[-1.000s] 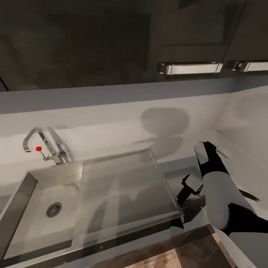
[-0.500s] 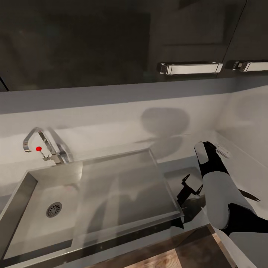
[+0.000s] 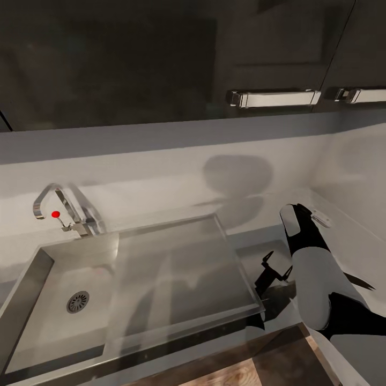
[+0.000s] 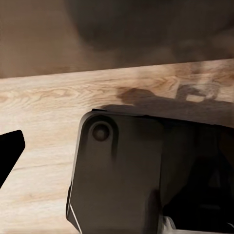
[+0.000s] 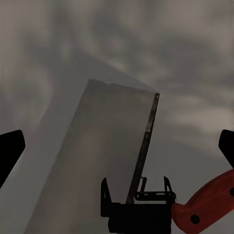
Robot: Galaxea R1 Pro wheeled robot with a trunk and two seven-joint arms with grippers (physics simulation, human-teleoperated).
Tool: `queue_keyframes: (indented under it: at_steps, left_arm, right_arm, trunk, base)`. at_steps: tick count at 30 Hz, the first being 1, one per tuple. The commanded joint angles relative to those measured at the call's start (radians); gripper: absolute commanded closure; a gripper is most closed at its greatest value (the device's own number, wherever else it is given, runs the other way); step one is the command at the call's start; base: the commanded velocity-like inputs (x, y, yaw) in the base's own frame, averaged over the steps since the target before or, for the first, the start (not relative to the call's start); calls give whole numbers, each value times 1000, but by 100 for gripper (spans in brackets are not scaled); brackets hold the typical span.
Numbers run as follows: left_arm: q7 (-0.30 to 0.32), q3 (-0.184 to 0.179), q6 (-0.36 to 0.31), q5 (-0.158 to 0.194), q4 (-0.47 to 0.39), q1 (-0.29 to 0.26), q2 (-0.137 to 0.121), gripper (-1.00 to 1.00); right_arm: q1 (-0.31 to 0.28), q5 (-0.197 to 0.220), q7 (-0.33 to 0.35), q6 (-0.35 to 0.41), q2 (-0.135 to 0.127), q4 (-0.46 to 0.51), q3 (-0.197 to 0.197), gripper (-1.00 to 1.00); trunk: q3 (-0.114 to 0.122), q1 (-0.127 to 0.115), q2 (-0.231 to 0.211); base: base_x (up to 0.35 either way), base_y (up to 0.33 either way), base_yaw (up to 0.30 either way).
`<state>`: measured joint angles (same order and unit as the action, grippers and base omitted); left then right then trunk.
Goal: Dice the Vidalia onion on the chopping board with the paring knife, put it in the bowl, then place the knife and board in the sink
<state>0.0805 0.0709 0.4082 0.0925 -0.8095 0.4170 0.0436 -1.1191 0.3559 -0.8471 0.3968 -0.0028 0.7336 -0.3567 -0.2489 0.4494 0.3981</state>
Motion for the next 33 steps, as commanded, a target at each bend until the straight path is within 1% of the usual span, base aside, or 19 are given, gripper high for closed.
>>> queue_keyframes:
  at_steps: [1,7,10,12,14,15,16,18,22,30,33]
  left_arm:
    - [9,3,0,9,0,0,1,-100]
    - [9,5,0,9,9,0,1,-100]
    - [9,6,0,9,12,0,1,-100]
    - [9,6,0,9,14,0,1,-100]
    - [9,6,0,9,14,0,1,-100]
    - [9,6,0,9,15,0,1,-100]
    - [10,6,0,9,15,0,1,-100]
    - [10,6,0,9,15,0,1,-100]
    - [10,6,0,9,16,1,2,-100]
    - [10,7,0,9,40,0,2,-100]
    - [11,7,0,9,47,0,2,-100]
  right_arm:
    - [-1,5,-5,6,0,1,1,-100]
    - [-1,4,-8,6,-2,2,-3,-100]
    - [-1,3,-24,5,-4,1,-13,-100]
    - [-1,4,-47,5,-14,2,-46,-100]
    - [-1,4,-61,5,-22,2,-99,-100]
    - [-1,4,-63,5,-23,2,-112,-100]
    - [-1,4,-65,5,-26,2,-133,-100]
    - [-1,4,-68,5,-27,2,-154,-100]
    - [-1,2,-73,5,-29,2,-172,-100]
    - [-1,1,-85,5,-29,1,-175,-100]
    - [-1,1,-109,5,-29,1,-182,-100]
  trunk:
    - [-2,1,2]
    - [-2,1,2]
    - [-2,1,2]
    - [-2,1,2]
    - [-2,1,2]
    - [-2,1,2]
    - [-2,1,2]
    - [-2,1,2]
    - [-2,1,2]
    - [-2,1,2]
    - [-2,1,2]
  base:
    - [0,0,0]
    - [0,0,0]
    - [0,0,0]
    - [0,0,0]
    - [0,0,0]
    - [0,0,0]
    - [0,0,0]
    - [0,0,0]
    - [0,0,0]
    - [0,0,0]
    - [0,0,0]
